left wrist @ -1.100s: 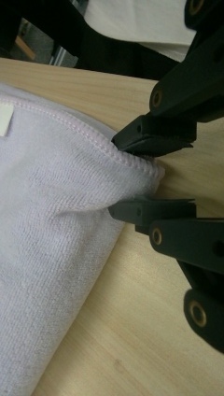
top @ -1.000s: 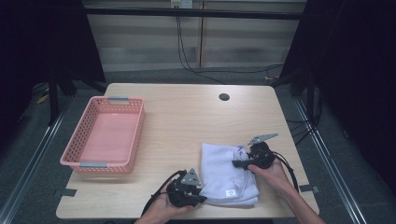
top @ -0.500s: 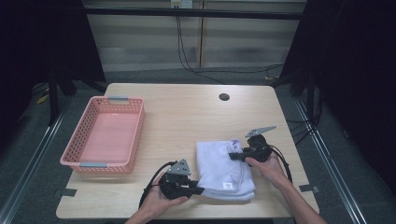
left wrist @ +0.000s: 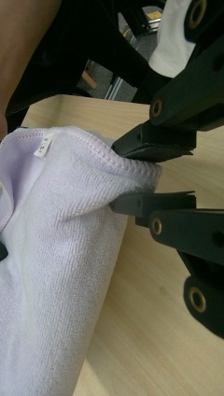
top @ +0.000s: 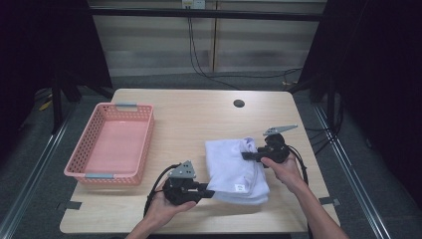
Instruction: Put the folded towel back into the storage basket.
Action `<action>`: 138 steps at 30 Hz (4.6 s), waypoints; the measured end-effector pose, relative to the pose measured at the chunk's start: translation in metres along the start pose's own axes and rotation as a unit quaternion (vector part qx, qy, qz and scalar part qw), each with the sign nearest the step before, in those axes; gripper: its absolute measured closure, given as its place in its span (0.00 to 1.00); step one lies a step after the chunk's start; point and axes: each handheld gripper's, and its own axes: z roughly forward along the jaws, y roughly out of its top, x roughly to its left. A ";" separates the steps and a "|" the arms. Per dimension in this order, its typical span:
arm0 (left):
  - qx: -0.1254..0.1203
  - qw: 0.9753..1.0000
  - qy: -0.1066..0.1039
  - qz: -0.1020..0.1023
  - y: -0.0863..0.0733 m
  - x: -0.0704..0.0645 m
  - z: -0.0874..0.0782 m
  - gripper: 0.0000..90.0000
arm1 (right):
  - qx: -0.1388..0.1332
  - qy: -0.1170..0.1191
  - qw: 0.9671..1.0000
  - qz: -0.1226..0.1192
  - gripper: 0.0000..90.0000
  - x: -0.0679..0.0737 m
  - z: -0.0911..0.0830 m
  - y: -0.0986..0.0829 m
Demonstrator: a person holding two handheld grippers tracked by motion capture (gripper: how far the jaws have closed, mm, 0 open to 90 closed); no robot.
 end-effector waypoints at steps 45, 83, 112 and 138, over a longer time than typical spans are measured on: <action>-0.062 0.996 0.058 0.002 0.054 0.027 -0.058 0.83 | -0.059 0.001 0.998 -0.013 0.77 0.005 -0.015 0.098; -0.127 0.974 0.172 -0.077 -0.007 0.077 -0.199 0.85 | -0.038 0.069 0.996 -0.050 0.77 0.084 0.118 0.204; -0.149 0.940 0.260 -0.161 -0.063 0.113 -0.294 0.86 | -0.019 0.079 0.996 -0.041 0.77 0.156 0.210 0.245; -0.093 0.925 0.307 -0.202 -0.116 0.124 -0.293 0.86 | -0.004 0.097 0.995 -0.008 0.76 0.169 0.283 0.202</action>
